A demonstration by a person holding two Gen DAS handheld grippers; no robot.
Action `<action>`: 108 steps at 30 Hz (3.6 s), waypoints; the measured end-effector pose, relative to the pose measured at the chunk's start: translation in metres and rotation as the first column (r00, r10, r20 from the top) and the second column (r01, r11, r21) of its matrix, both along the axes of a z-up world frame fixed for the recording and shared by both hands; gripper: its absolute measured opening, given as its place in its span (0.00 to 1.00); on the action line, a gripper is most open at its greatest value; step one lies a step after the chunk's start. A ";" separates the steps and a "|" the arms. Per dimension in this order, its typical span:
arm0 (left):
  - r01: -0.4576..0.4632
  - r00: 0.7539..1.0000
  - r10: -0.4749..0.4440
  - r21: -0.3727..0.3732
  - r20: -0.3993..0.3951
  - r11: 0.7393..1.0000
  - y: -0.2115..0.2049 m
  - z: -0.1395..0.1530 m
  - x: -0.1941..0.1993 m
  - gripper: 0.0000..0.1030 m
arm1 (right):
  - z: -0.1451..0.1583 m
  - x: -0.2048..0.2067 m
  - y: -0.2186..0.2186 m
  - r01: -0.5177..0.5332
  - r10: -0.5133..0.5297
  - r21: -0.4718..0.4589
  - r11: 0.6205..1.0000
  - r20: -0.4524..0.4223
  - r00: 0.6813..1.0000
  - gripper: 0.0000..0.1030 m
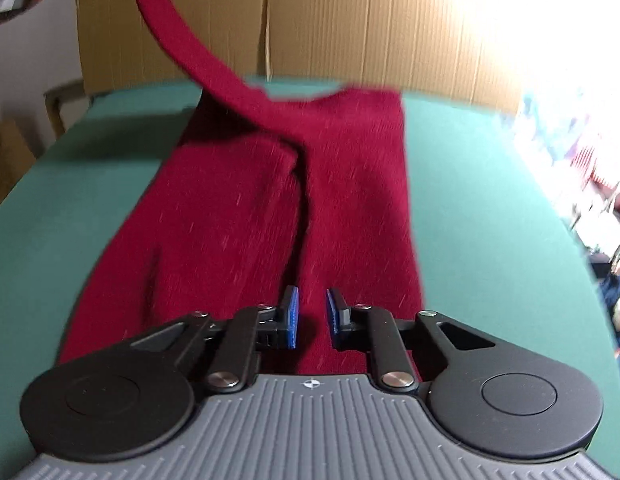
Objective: Fold clothes
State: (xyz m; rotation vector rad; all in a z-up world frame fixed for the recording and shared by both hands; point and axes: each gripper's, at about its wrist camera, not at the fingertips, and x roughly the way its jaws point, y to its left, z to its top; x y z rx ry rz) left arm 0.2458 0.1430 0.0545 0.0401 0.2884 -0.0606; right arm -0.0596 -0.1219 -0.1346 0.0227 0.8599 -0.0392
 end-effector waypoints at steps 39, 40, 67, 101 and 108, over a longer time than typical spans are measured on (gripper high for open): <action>0.343 0.937 -0.344 0.022 0.055 0.939 -0.093 0.021 -0.093 0.01 | 0.068 -0.035 -0.101 0.109 -0.106 0.241 0.964 -0.025 0.994 0.13; 0.346 0.937 -0.346 0.014 0.054 0.938 -0.094 0.021 -0.095 0.01 | 0.077 -0.020 -0.108 0.093 -0.091 0.244 0.965 -0.020 0.996 0.13; 0.497 0.858 -0.495 -0.016 -0.137 0.867 -0.200 -0.027 -0.265 0.01 | 0.010 0.321 -0.140 0.047 0.117 0.557 0.829 -0.255 0.960 0.32; 0.624 0.709 -0.633 -0.143 -0.311 0.768 -0.189 -0.061 -0.307 0.01 | 0.023 0.296 -0.143 -0.041 0.161 0.446 0.894 -0.235 0.959 0.05; 0.654 0.630 -0.645 -0.152 -0.433 0.741 -0.203 -0.104 -0.311 0.01 | -0.005 0.283 -0.145 -0.020 0.140 0.421 0.907 -0.255 0.957 0.07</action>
